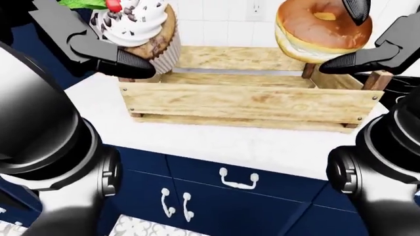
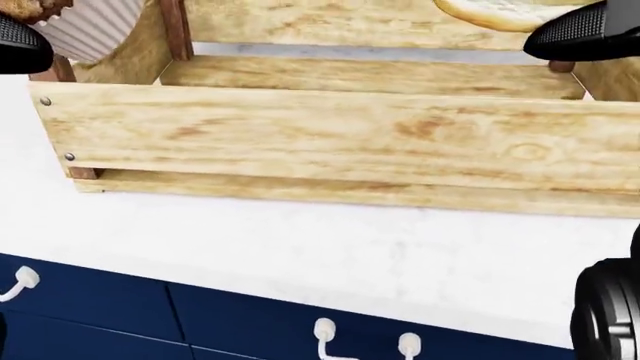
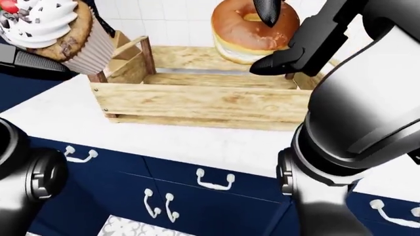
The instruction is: Move the dessert items from the plate to the tray.
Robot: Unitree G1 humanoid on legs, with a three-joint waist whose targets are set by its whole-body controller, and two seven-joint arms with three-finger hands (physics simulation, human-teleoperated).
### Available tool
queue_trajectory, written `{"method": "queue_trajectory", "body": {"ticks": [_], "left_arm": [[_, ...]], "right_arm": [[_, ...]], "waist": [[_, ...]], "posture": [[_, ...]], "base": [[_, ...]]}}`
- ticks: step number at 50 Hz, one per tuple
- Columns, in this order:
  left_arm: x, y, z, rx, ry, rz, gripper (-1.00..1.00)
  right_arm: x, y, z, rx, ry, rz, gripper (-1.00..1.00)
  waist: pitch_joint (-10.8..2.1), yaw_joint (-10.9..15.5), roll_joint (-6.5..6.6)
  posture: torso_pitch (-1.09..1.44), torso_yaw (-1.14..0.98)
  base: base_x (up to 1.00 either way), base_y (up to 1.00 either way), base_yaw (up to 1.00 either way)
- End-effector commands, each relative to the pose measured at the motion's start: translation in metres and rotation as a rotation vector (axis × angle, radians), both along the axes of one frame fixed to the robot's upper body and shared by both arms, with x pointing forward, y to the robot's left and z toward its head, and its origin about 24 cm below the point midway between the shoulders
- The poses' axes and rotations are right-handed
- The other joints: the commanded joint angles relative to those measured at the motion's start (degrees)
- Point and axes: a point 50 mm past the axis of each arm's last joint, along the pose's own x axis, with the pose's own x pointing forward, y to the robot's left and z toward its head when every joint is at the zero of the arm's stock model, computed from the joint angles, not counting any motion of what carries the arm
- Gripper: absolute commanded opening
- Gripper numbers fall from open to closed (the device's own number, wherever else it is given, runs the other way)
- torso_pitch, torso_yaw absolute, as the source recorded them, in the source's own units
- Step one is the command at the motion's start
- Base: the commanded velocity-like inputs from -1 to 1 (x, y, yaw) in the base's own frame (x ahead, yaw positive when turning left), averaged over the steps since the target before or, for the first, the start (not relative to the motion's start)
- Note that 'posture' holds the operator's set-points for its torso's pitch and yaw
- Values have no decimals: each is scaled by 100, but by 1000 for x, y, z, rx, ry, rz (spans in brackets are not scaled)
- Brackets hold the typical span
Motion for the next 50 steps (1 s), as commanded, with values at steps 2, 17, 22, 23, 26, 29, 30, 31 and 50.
{"method": "queue_trajectory", "body": {"ticks": [2,17,22,23,26,29,30,31,50], "left_arm": [[-2,-1,5,-1,-25,9,-100],[0,1,8,2,-30,10,-100],[-1,-1,10,3,-32,6,-100],[0,-1,10,4,-33,7,-100],[-1,-1,10,7,-33,7,-100],[0,-1,9,14,-33,8,-100],[0,-1,8,15,-33,8,-100],[0,-1,7,17,-32,8,-100],[5,-9,8,21,-28,0,-100]], "right_arm": [[-4,-3,6,10,-33,-11,-100],[-6,-5,6,-4,-39,-5,-99],[-6,-6,6,-7,-39,-4,-99],[-7,-7,6,-7,-39,-5,-99],[-8,-8,7,-7,-39,-7,-99],[-8,-9,2,-13,-17,-10,-98],[-8,-10,-1,-16,-3,-11,-99],[-7,-12,-4,-19,13,-15,-98],[-20,-20,-10,-34,93,-27,-99]], "waist": [[-20,7,-16],[-99,176,-157],[-10,168,85],[1,163,48],[61,120,-17],[-86,179,-327],[-177,237,-267],[-140,183,-246],[-858,-10,-185]], "posture": [[-26,0],[-26,0],[-26,0],[-26,0],[-26,0],[-28,0],[-29,0],[-30,0],[-49,0]], "base": [[62,0,0],[24,0,0],[0,0,0],[0,0,0],[0,0,0],[0,0,0],[0,0,0],[0,0,0],[0,0,0]]}}
